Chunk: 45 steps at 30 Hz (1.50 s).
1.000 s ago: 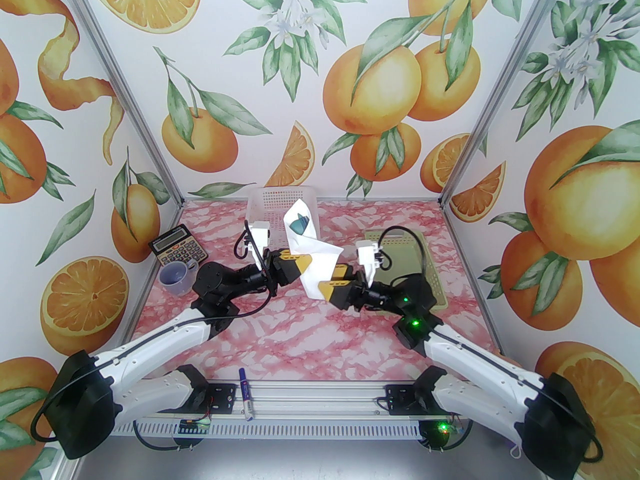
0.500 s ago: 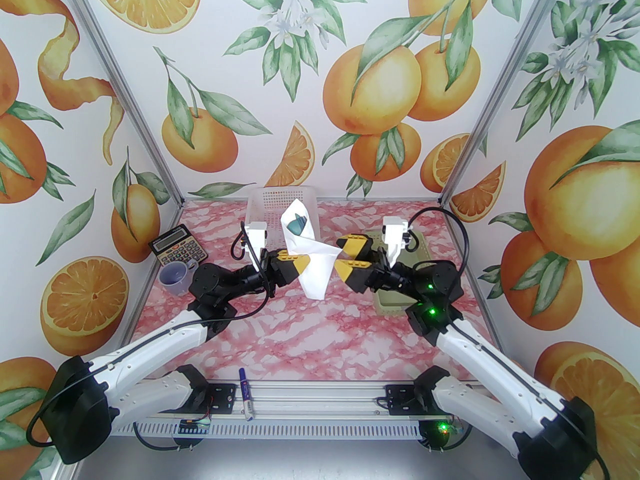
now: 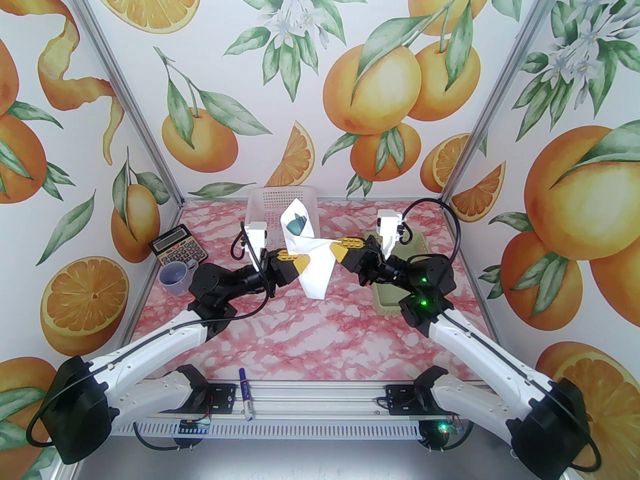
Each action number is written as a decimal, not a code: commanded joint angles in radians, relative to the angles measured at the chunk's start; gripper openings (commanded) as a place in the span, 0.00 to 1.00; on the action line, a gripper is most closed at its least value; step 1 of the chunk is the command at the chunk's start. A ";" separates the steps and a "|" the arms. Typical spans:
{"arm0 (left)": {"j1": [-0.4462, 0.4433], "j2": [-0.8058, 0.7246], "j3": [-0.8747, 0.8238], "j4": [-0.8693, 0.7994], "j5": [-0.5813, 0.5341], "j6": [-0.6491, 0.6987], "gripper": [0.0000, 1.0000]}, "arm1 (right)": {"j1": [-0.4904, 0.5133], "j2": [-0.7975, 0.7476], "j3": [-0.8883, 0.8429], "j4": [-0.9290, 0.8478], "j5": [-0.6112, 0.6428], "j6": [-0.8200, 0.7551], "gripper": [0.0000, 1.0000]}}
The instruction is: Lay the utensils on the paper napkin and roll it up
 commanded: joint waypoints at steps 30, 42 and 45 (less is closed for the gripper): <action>-0.014 -0.014 0.030 0.050 0.031 0.029 0.00 | 0.012 0.264 0.082 0.299 -0.025 0.210 0.00; -0.016 -0.022 0.024 0.071 0.003 0.037 0.00 | 0.090 0.356 0.103 0.375 -0.002 0.221 0.00; -0.017 -0.027 0.021 0.064 -0.011 0.045 0.00 | 0.087 0.347 0.096 0.362 -0.002 0.211 0.00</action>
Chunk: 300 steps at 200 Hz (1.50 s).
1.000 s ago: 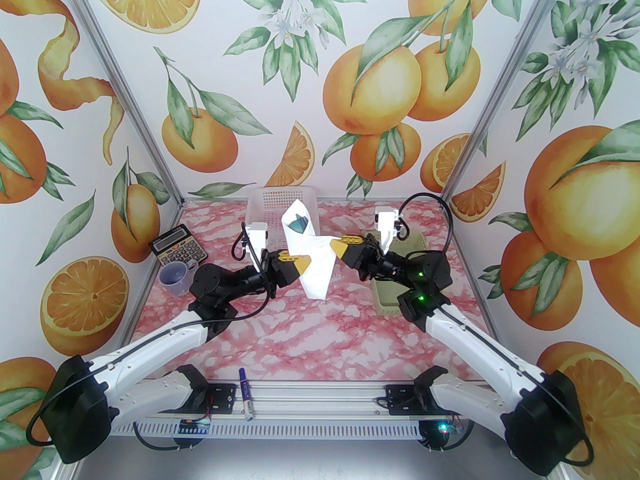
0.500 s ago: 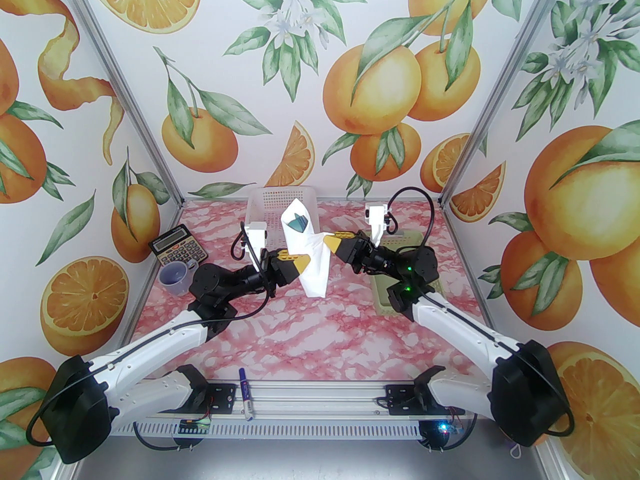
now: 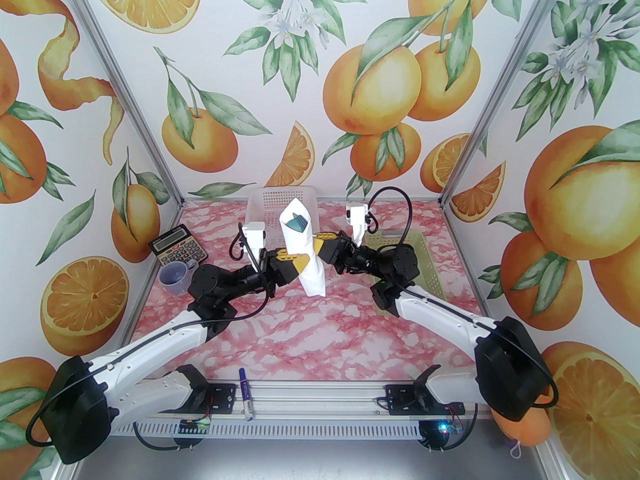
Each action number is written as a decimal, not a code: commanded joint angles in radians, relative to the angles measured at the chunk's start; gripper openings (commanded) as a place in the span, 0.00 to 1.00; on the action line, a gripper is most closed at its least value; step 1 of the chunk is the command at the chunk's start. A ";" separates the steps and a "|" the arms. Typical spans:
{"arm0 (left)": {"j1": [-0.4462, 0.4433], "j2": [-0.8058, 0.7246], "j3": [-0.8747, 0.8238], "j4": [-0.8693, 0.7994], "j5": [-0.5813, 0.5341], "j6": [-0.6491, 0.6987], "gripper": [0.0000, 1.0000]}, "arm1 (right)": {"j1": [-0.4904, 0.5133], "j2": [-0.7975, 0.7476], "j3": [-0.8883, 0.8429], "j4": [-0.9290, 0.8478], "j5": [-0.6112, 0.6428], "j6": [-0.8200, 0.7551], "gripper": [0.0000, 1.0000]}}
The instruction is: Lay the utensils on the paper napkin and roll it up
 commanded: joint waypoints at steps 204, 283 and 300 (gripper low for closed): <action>-0.009 -0.072 -0.001 -0.123 -0.144 0.093 0.00 | -0.013 -0.249 -0.247 -0.084 -0.013 0.001 0.49; -0.009 -0.078 0.005 -0.105 -0.126 0.081 0.00 | -0.008 -0.246 -0.247 -0.241 0.008 -0.104 0.03; -0.008 -0.078 0.011 -0.113 -0.121 0.083 0.00 | -0.026 -0.272 -0.240 -0.300 -0.005 -0.132 0.20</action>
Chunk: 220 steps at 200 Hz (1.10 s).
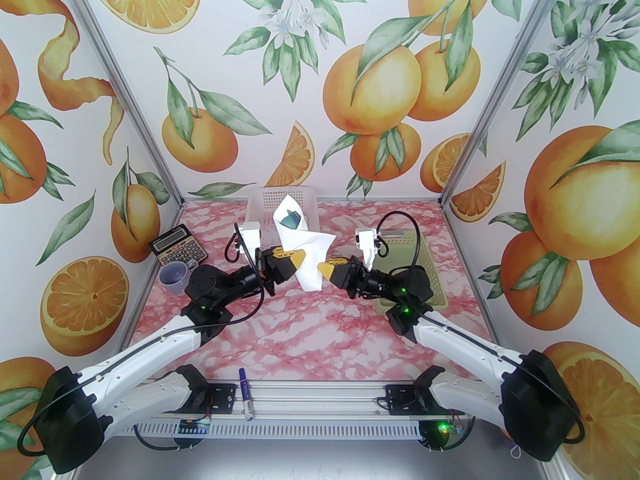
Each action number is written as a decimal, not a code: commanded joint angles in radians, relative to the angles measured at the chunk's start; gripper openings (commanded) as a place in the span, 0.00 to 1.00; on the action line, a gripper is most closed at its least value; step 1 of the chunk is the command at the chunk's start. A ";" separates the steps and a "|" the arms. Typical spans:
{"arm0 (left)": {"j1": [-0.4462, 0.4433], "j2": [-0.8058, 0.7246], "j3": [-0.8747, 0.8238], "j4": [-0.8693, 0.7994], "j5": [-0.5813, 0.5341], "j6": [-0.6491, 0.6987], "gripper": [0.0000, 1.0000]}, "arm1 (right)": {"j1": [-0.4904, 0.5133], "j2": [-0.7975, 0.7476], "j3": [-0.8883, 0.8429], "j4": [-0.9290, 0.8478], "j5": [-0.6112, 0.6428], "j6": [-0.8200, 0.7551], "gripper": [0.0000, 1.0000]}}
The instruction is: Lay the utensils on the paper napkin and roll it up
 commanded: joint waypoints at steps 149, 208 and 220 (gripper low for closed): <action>-0.005 0.027 0.028 0.095 0.054 -0.037 0.00 | -0.100 0.028 0.227 0.129 0.041 -0.019 0.64; -0.009 0.027 0.029 0.095 0.054 -0.033 0.00 | -0.099 0.053 0.239 0.156 0.035 0.003 0.13; -0.010 0.026 0.030 0.095 0.054 -0.032 0.00 | -0.097 0.056 0.239 0.162 0.034 0.007 0.01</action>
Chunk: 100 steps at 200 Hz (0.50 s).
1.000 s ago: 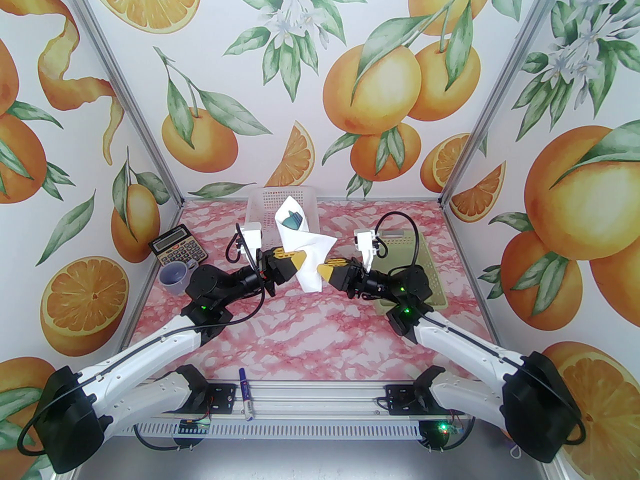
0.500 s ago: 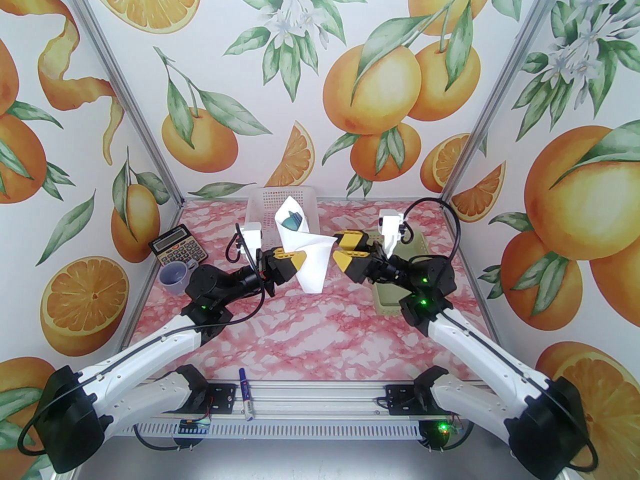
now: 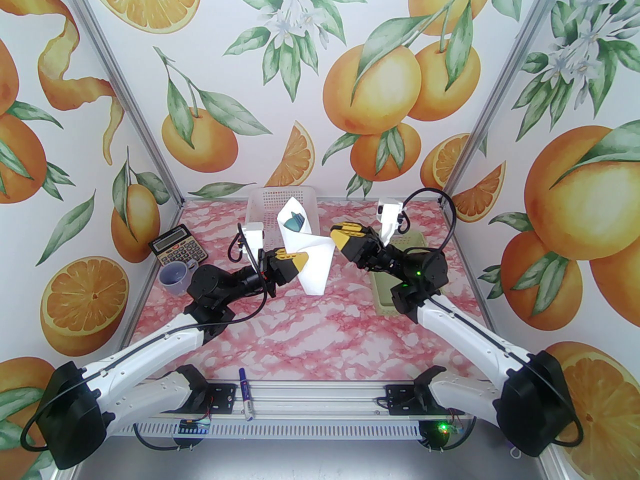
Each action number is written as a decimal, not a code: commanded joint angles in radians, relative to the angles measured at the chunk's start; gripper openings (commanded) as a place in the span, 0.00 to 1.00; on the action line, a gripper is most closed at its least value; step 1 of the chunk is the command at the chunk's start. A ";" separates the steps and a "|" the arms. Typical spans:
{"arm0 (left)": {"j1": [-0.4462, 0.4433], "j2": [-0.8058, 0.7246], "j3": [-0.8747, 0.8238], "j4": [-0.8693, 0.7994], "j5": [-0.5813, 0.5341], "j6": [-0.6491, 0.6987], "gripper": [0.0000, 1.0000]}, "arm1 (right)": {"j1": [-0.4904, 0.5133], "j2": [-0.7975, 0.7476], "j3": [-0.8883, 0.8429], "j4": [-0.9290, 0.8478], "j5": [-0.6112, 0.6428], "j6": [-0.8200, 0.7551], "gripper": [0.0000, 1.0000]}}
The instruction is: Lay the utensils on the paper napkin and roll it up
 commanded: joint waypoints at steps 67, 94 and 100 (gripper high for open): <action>-0.011 0.005 0.034 0.053 0.018 -0.004 0.00 | 0.004 0.037 0.040 0.049 0.027 0.001 0.00; -0.016 0.004 0.032 0.075 0.018 -0.009 0.00 | 0.015 0.063 0.043 0.032 0.047 -0.026 0.00; -0.015 0.004 0.031 0.083 0.016 -0.013 0.00 | 0.015 0.070 0.043 0.033 0.051 -0.028 0.00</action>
